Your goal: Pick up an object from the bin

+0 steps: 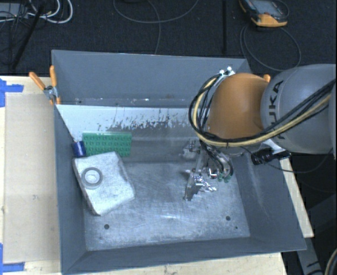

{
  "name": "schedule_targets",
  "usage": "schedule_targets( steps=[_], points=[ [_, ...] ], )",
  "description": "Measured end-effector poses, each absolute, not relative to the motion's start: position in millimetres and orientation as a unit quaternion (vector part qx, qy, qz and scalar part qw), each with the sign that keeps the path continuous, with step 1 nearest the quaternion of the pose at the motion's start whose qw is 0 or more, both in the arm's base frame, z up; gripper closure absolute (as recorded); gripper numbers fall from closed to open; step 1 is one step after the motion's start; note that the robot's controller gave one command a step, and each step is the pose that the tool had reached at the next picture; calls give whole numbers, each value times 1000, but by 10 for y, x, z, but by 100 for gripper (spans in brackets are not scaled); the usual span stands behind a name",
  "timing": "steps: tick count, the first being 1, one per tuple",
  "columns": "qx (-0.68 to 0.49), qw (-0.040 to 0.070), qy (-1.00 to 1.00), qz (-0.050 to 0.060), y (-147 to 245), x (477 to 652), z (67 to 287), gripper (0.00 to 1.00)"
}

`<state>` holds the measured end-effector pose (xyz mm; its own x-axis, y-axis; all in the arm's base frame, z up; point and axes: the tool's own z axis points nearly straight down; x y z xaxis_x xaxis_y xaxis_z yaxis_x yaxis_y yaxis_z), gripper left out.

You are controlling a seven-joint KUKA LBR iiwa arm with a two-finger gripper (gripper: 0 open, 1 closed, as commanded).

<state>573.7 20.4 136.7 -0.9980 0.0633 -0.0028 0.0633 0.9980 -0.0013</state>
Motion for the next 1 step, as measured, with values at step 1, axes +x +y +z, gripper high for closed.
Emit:
schedule_targets(
  steps=[1],
  points=[
    [-41, 1, 999, 2, -314, 6036, 711, 0]
  ],
)
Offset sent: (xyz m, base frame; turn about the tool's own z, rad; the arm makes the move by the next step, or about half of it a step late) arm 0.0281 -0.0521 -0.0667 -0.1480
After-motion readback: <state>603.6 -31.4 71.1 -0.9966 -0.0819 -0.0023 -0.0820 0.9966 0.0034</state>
